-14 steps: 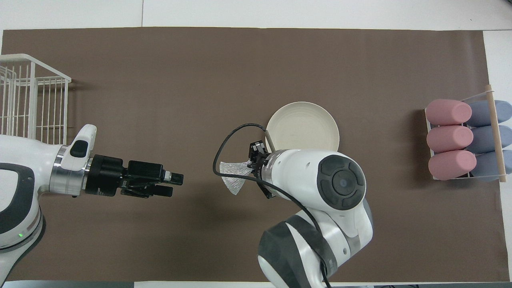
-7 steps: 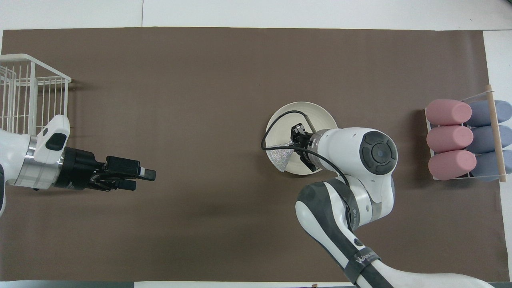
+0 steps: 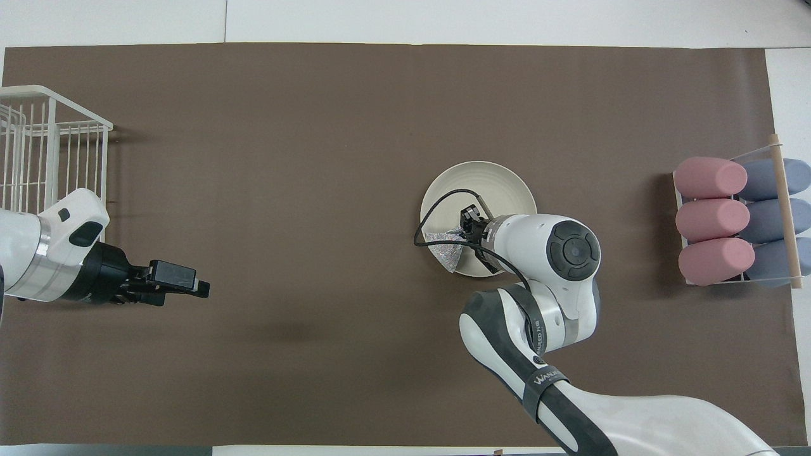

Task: Wipe plate with sponge
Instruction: 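Rub the sponge around the plate surface with the right gripper, then lift the sponge off the plate and bring it to the left gripper, then grasp the sponge with the left gripper and open the right gripper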

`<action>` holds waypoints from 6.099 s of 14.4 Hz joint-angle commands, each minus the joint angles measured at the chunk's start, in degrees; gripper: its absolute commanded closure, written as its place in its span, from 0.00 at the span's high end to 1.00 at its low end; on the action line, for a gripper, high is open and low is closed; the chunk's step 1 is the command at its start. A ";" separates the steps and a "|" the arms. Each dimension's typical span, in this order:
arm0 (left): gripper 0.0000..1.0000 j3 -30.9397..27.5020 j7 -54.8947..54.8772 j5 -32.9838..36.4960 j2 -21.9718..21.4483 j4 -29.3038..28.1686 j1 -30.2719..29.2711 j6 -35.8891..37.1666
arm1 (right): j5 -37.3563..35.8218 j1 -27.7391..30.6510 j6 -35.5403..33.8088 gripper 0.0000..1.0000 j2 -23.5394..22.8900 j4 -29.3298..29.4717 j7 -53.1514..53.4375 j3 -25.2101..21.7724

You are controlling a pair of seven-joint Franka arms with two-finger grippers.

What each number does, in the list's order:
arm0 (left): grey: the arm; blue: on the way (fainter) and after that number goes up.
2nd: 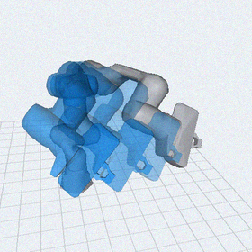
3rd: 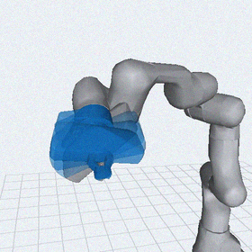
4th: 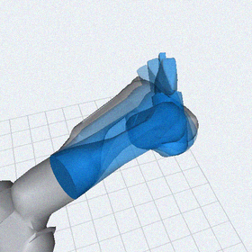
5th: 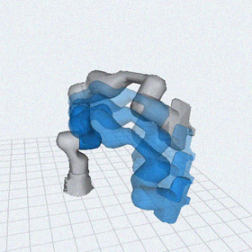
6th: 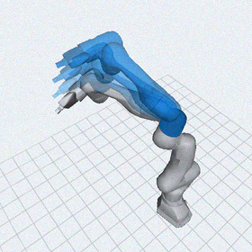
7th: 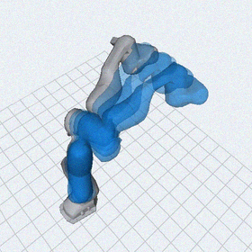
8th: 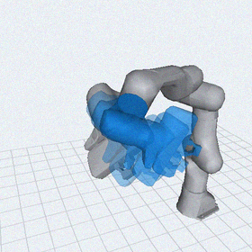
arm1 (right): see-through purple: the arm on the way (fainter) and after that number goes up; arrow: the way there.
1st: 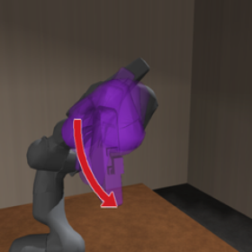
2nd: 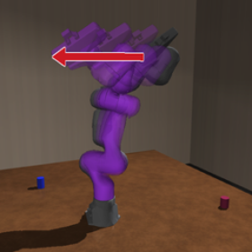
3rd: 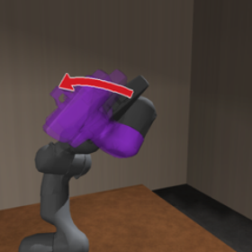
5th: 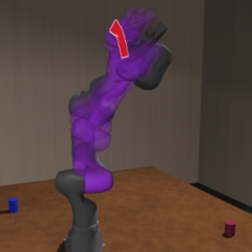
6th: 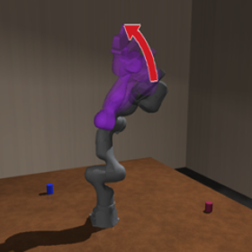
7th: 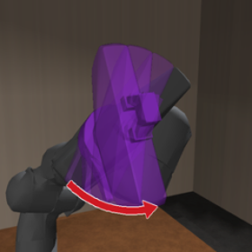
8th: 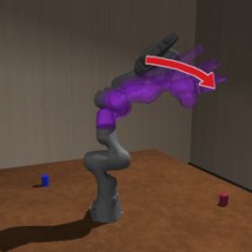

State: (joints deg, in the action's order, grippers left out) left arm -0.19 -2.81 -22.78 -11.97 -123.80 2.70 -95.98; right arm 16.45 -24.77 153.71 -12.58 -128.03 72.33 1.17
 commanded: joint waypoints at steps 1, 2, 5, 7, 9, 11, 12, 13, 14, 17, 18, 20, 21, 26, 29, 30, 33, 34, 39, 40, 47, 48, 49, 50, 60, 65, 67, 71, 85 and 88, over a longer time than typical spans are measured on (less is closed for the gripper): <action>1.00 0.27 0.70 4.49 0.46 1.11 0.11 -0.26 | -0.63 4.89 0.53 0.00 -1.04 -0.47 -7.53 0.32; 1.00 0.27 0.79 4.67 0.54 1.11 0.11 -0.34 | -0.63 5.86 0.62 0.00 -1.13 -0.47 -10.78 0.32; 1.00 0.27 0.70 4.76 0.46 1.11 -0.15 -0.43 | -0.54 8.33 0.71 0.00 -1.48 -0.29 -15.90 0.32; 1.00 0.27 0.70 4.76 0.54 1.11 -0.15 -0.43 | -0.54 8.16 0.71 0.00 -1.48 -0.38 -15.39 0.32; 1.00 0.27 0.70 4.76 0.46 1.11 -0.15 -0.52 | 0.33 6.85 0.62 0.00 -1.31 -0.47 -13.11 0.41; 1.00 0.27 0.79 4.76 0.54 1.11 -0.15 -0.52 | 2.26 2.73 0.62 0.00 -1.13 -0.47 -6.80 0.41; 1.00 0.27 0.70 4.76 0.54 1.11 -0.15 -0.52 | 3.49 1.32 0.71 0.00 -1.13 -0.47 -3.81 0.41; 1.00 0.27 0.79 4.76 0.46 1.11 -0.15 -0.52 | 4.46 0.26 0.80 0.00 -1.13 -0.47 -2.30 0.41; 1.00 0.27 0.79 4.76 0.46 1.11 -0.15 -0.52 | 5.08 0.16 0.80 0.00 -1.22 -0.38 -2.20 0.41; 1.00 0.27 0.79 4.76 0.54 1.11 -0.15 -0.70 | 5.26 0.51 0.89 0.00 -1.31 -0.47 -4.55 0.32; 1.00 0.27 0.79 4.76 0.54 1.11 -0.15 -0.70 | 5.26 1.12 0.89 0.00 -1.31 -0.47 -7.53 0.24; 1.00 0.27 0.79 4.76 0.46 1.11 -0.07 -0.78 | 5.35 4.80 0.71 0.00 -1.48 -0.47 -13.85 0.23; 1.00 0.27 0.79 4.76 0.54 1.19 -0.07 -0.70 | 5.26 6.47 0.71 0.00 -1.48 -0.38 -17.45 0.23; 1.00 0.54 2.37 4.76 0.46 1.63 0.55 -1.31 | 5.34 7.73 0.71 0.00 -1.66 -0.38 -21.01 0.32; 1.00 0.80 2.63 4.76 0.54 1.72 0.72 -1.92 | 5.78 4.31 0.62 0.00 -1.48 -0.55 -15.50 0.32; 1.00 1.15 2.89 4.76 0.54 1.63 1.51 -2.19 | 6.22 2.73 0.62 0.00 -1.40 -0.56 -12.07 0.32; 1.00 1.15 4.30 4.76 0.46 1.37 1.78 -2.54 | 6.40 -0.36 0.71 0.00 -1.48 -0.99 -4.93 0.32; 1.00 1.15 4.30 4.76 0.46 1.37 1.78 -2.54 | 6.31 -0.28 0.71 0.00 -1.48 -1.17 -4.92 0.32; 1.00 1.15 5.70 4.76 0.19 0.93 1.78 -2.54 | 6.40 -1.06 -0.60 0.00 -1.22 2.15 -2.22 0.32; 1.00 1.15 5.97 4.76 0.19 1.02 1.78 -2.45 | 6.31 -1.77 -3.31 0.00 -0.96 4.69 2.42 0.32; 1.00 0.98 7.82 -6.72 0.10 0.76 0.90 -2.37 | -4.90 -5.02 -24.30 0.00 -1.83 26.04 29.84 0.32; 1.00 0.89 7.73 -9.80 -0.16 0.06 0.64 -2.28 | -7.72 -6.85 -27.99 0.00 -2.79 30.16 34.32 0.32; 1.00 0.89 7.82 -13.31 -0.33 -0.47 0.46 -2.36 | -8.53 -8.09 -30.81 0.00 -3.50 33.25 37.59 0.32; 1.00 0.80 7.82 -17.34 -0.68 -0.91 -0.06 -2.45 | -8.63 -9.23 -33.37 0.00 -3.76 35.81 40.75 0.32; 1.00 1.07 5.36 -44.80 -0.86 -10.22 2.73 -11.40 | -12.05 -18.29 -36.99 0.00 -2.89 37.33 54.49 0.15; 1.00 1.15 5.44 -46.65 -0.07 -11.28 5.73 -15.46 | -12.41 -18.56 -37.17 0.00 -2.62 37.41 55.64 0.15; 0.94 1.15 5.53 -46.91 -0.25 -11.90 6.17 -15.46 | -12.93 -18.47 -37.26 0.00 -2.62 37.41 55.64 0.23; 0.81 1.15 5.88 -48.31 -0.42 -12.60 7.93 -16.78 | -13.29 -18.21 -37.08 0.00 -2.71 37.41 55.46 0.23; 0.00 0.98 13.18 -51.40 0.10 -11.55 10.31 -21.44 | -13.73 -16.11 -38.13 0.08 -0.79 35.58 48.10 -0.03; 0.00 0.71 15.99 -50.88 0.72 -9.45 9.61 -21.53 | -13.64 -14.09 -39.98 1.00 -0.16 34.95 37.82 -0.12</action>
State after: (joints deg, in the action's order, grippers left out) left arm 1.69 11.28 -73.70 -11.51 -134.62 12.29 -116.49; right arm 4.45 -41.64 115.87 -14.18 -91.61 116.13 0.97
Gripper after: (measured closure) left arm 0.947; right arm 0.744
